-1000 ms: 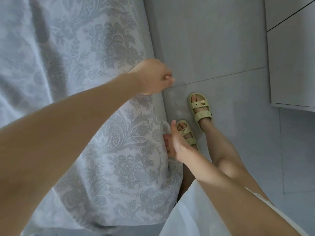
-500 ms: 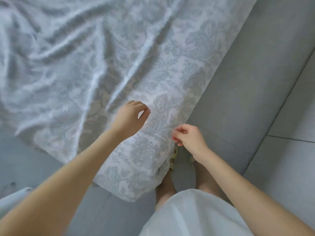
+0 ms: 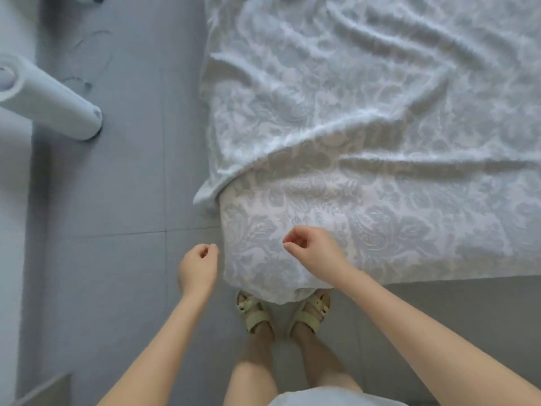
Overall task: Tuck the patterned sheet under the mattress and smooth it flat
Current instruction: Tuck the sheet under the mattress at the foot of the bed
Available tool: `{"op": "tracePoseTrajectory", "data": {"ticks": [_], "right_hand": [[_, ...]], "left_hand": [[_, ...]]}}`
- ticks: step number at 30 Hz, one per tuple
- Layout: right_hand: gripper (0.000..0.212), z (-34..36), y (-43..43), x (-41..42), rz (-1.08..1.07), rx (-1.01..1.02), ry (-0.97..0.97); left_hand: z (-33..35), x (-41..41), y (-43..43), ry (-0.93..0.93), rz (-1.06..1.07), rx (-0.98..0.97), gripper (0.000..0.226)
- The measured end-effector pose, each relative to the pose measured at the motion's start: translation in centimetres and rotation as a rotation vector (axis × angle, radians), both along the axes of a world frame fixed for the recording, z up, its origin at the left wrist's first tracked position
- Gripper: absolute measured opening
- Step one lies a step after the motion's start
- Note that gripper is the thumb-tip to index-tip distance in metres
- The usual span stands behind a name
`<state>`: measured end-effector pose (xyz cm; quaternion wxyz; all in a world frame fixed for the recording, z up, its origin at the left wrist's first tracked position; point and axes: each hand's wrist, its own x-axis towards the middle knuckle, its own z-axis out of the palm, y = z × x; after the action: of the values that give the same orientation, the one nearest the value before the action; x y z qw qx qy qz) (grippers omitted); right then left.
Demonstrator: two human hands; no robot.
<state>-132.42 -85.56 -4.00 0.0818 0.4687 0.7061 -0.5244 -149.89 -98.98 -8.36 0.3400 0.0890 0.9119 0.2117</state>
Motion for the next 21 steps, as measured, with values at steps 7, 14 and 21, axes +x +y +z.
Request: {"op": "tracePoseTrajectory", "data": {"ticks": [7, 14, 21], "right_hand": [[0.019, -2.5, -3.0, -9.6, 0.548, 0.312, -0.055], [0.036, -6.7, -5.6, -17.5, 1.238, 0.634, -0.233], [0.038, -10.4, -6.4, -19.5, 1.662, 0.667, -0.634]], "left_hand": [[-4.9, -0.1, -9.3, -0.39, 0.438, -0.077, 0.038], [-7.5, 1.9, -11.5, -1.021, 0.832, 0.062, 0.055], [-9.8, 4.6, -10.0, -1.328, 1.21, 0.292, 0.047]]}}
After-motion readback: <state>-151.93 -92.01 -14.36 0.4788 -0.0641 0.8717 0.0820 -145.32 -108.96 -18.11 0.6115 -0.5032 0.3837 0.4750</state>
